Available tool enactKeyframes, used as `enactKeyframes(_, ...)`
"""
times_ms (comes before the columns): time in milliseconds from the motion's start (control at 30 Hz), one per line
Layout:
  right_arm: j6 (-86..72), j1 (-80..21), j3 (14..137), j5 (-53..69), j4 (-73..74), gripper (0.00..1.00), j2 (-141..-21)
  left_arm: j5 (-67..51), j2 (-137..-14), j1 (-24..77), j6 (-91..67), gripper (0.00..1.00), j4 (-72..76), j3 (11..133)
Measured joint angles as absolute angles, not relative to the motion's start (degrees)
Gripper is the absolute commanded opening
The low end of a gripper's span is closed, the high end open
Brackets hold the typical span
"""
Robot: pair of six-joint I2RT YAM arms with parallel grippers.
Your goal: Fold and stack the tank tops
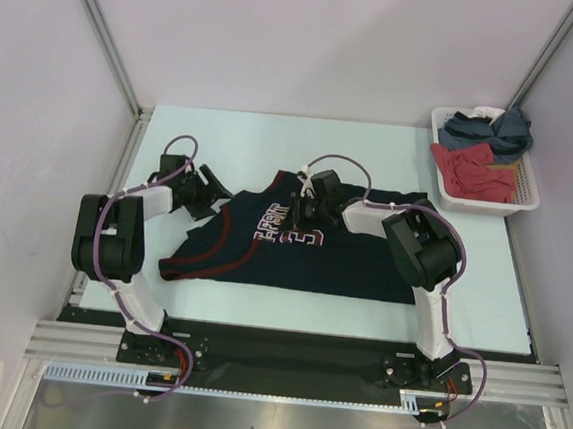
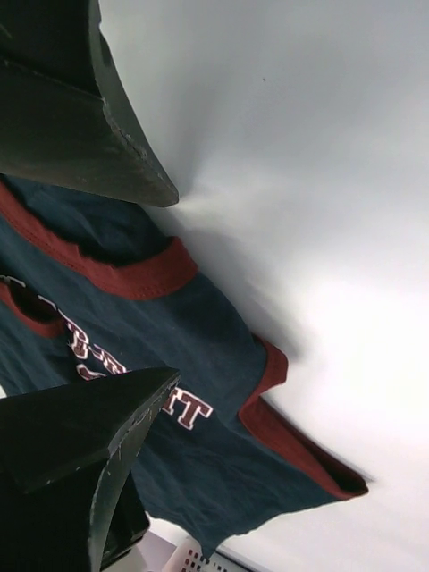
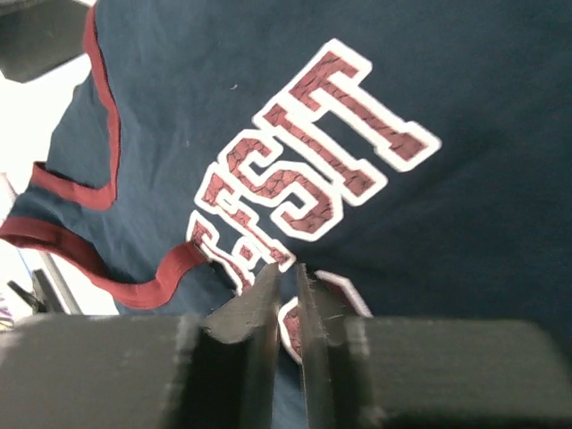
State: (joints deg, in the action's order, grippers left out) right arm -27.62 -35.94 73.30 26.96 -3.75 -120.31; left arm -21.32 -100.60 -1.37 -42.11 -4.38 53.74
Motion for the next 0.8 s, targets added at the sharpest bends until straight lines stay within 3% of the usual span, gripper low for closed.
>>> enactKeyframes(200,-32.16,-33.08,72.93,30.63,-7.2,0.01,-122.34,-22.52,-101.54,-1.1,-42.72,0.74,-3.22,53.8)
enactKeyframes(800,-37.08,-31.24,71.75,33.91,-11.05,0.0,-123.52,-18.83,-92.14,2.35,-47.09,0.75,0.69,47.2)
